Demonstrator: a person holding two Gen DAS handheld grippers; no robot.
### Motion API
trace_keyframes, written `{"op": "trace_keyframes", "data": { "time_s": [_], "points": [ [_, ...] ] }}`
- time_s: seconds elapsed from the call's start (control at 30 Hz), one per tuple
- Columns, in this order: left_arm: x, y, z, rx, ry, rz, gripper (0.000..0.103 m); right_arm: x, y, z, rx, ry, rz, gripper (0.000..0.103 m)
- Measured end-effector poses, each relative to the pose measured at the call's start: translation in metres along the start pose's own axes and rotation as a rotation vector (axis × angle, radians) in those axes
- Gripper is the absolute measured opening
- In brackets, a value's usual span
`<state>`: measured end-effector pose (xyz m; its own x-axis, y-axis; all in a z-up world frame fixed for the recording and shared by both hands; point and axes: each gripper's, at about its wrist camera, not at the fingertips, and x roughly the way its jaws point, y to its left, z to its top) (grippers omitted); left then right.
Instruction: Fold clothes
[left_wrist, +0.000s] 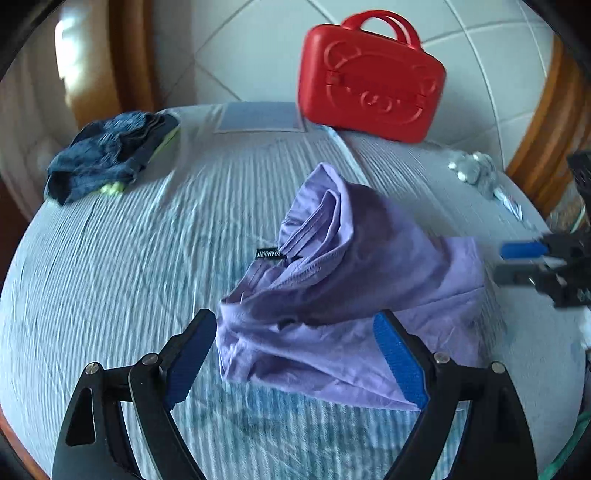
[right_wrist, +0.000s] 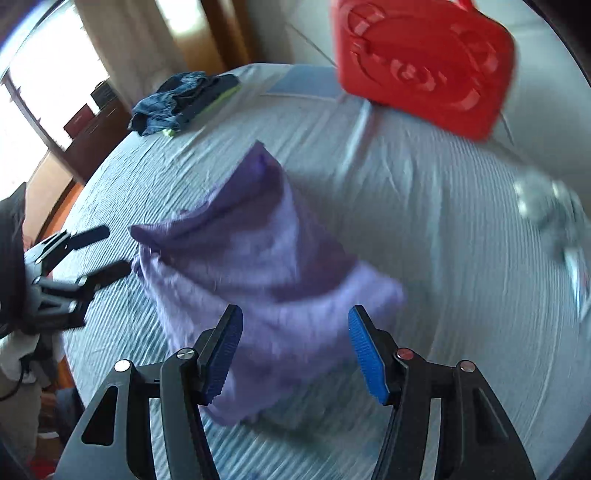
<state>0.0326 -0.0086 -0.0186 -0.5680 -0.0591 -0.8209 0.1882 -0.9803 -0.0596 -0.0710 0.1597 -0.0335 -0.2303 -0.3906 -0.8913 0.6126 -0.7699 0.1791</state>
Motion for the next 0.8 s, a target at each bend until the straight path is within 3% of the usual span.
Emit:
{"op": "trace_keyframes", "data": {
  "time_s": [0.1, 0.3, 0.33, 0.37, 0.43, 0.47, 0.5, 0.57, 0.63, 0.8],
  "points": [
    [0.017, 0.003, 0.008, 0.106, 0.01, -0.014, 0.087, 0.0, 0.001, -0.035, 0.128, -0.004, -0.021, 0.059],
    [0.053, 0.011, 0.018, 0.302, 0.06, -0.15, 0.087, 0.021, 0.031, -0.073, 0.404, -0.013, -0.085, 0.059],
    [0.058, 0.013, 0.019, 0.308, 0.074, -0.171, 0.083, 0.024, 0.038, -0.076, 0.427, -0.01, -0.091, 0.059],
    [0.061, 0.016, 0.02, 0.307, 0.091, -0.195, 0.07, 0.029, 0.043, -0.078, 0.446, -0.003, -0.099, 0.059],
    [0.069, 0.022, 0.022, 0.305, 0.124, -0.244, 0.048, 0.04, 0.056, -0.081, 0.476, 0.008, -0.13, 0.044],
    [0.073, 0.025, 0.023, 0.304, 0.141, -0.268, 0.038, 0.044, 0.06, -0.08, 0.472, 0.019, -0.157, 0.019],
    [0.076, 0.029, 0.024, 0.292, 0.15, -0.273, 0.035, 0.049, 0.065, -0.08, 0.469, 0.029, -0.184, 0.013],
    [0.082, 0.048, 0.027, 0.225, 0.183, -0.281, 0.035, 0.052, 0.068, -0.082, 0.476, 0.036, -0.217, 0.01],
    [0.091, 0.066, 0.028, 0.153, 0.227, -0.283, 0.035, 0.05, 0.063, -0.09, 0.523, 0.043, -0.194, 0.009],
    [0.077, 0.087, 0.034, 0.078, 0.243, -0.31, 0.05, 0.047, 0.055, -0.099, 0.551, 0.072, -0.159, 0.009]
  ]
}}
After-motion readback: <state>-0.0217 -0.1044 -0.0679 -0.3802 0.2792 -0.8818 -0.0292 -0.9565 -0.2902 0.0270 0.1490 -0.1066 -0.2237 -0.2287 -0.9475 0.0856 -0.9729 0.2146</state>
